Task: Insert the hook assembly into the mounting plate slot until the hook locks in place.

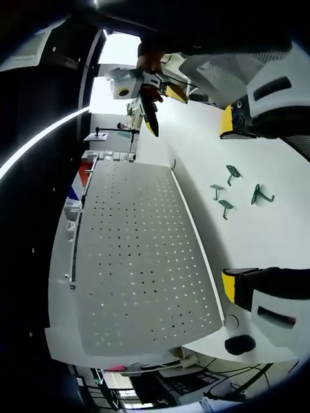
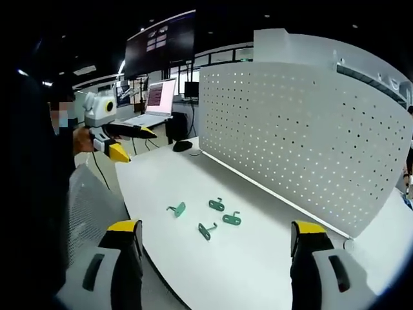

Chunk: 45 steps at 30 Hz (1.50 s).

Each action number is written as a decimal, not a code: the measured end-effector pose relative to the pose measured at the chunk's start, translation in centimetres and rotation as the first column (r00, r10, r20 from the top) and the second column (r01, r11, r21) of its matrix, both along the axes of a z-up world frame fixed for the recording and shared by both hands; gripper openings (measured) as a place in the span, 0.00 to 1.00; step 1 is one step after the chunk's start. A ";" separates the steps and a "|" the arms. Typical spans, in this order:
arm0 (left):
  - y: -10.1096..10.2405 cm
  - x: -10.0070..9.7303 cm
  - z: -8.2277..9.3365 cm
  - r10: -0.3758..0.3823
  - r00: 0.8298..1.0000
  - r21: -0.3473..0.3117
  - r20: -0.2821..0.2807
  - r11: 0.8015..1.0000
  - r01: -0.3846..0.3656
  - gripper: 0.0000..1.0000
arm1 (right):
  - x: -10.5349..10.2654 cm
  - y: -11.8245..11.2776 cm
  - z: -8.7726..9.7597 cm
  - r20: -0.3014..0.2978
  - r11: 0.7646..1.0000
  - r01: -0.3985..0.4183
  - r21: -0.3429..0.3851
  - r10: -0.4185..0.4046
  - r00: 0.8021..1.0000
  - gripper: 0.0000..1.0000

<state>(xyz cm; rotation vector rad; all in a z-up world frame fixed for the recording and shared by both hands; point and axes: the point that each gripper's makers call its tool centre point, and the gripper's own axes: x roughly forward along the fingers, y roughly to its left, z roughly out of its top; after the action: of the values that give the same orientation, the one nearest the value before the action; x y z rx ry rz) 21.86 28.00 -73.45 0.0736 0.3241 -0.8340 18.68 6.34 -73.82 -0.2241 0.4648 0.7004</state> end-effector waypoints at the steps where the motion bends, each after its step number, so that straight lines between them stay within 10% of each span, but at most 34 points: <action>1: 0.0 -0.1 0.0 0.002 1.000 0.000 -0.001 1.000 -0.002 0.84 | 0.0 0.0 0.0 0.001 1.000 -0.004 -0.010 0.004 1.000 0.92; 24: -0.1 -0.2 -1.1 -0.025 1.000 0.028 -0.011 0.999 0.025 0.79 | 0.0 0.5 0.6 0.000 0.999 -0.035 -0.035 0.035 0.999 0.91; 45: -2.1 0.4 -4.3 -0.239 0.971 0.178 -0.028 0.954 0.241 0.59 | -0.6 0.8 0.5 -0.003 0.999 -0.009 -0.049 0.009 1.000 0.91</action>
<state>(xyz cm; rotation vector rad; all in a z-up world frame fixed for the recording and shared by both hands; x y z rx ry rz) 22.28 25.87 -77.77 0.2841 0.4012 -1.0447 18.07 7.18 -73.29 -0.2711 0.4843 0.6986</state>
